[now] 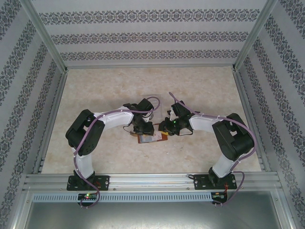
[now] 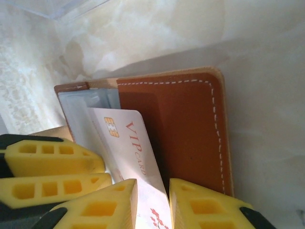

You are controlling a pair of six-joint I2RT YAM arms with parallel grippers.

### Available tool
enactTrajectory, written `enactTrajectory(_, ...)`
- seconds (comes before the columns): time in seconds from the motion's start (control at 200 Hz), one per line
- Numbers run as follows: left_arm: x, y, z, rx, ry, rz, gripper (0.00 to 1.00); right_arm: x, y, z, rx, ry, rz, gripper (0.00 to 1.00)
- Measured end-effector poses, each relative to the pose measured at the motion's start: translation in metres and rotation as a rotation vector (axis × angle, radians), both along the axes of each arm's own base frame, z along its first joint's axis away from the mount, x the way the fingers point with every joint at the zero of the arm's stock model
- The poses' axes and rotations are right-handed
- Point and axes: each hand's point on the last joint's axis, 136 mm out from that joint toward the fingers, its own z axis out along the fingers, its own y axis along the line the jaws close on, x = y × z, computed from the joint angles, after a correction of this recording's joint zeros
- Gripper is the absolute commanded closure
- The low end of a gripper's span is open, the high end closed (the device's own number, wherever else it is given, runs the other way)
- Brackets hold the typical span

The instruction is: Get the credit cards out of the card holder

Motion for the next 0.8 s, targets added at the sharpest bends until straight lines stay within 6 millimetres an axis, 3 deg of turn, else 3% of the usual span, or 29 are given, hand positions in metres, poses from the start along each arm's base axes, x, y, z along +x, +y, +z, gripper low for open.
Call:
enactTrajectory(0.365, 0.000, 0.001, -0.001, 0.006, -0.004, -0.001, 0.81, 0.002, 0.009, 0.021, 0.076, -0.051, 0.023, 0.81)
enactTrajectory(0.799, 0.000, 0.001, -0.001, 0.006, -0.004, -0.001, 0.80, -0.003, 0.011, 0.006, 0.049, -0.030, 0.042, 0.92)
